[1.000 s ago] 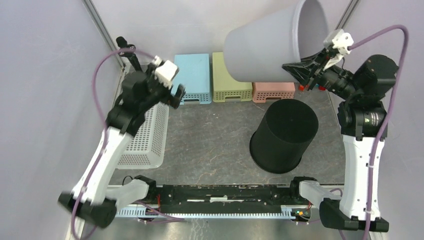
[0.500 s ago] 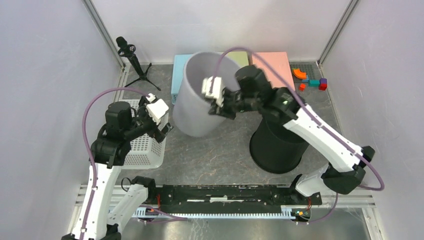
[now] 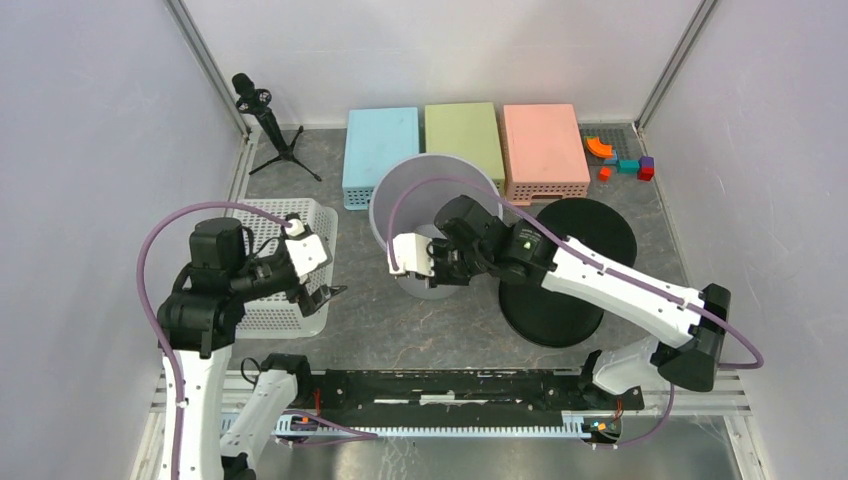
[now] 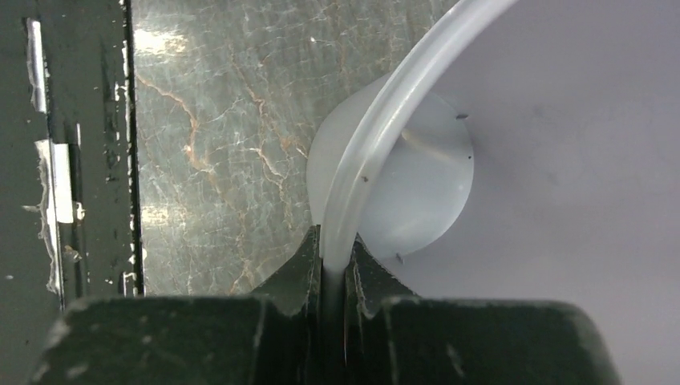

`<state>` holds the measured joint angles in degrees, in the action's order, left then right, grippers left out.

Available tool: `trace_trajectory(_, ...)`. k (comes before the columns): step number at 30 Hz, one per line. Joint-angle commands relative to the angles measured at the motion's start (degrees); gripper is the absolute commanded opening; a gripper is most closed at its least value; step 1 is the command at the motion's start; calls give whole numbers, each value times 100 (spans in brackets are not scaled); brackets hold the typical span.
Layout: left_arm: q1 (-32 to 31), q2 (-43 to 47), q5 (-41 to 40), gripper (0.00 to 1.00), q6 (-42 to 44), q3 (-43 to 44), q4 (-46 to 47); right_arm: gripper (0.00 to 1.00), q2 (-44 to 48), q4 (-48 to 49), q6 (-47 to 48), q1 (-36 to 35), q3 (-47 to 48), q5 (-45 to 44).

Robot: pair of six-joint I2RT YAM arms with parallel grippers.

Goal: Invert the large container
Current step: Place the container at the center of the board, then move the container to the center of the board.

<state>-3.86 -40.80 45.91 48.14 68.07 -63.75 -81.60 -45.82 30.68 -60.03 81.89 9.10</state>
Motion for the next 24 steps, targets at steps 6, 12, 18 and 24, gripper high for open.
trace_trajectory(6, 114, 339, 224, 100, 21, -328, 189, 53, 564, 304, 460, -136, 82, -222)
trace_trajectory(12, 162, 440, 189, 100, -303, -558, 566, 79, 1237, 235, 910, -135, -75, -667)
trace_trajectory(18, 192, 476, 234, 100, -373, -591, 636, 86, 2556, 220, 1335, 10, -994, -1090)
trace_trajectory(24, 312, 442, 374, 100, -471, -664, 779, 90, 3658, 446, 1605, 407, -2147, -1871)
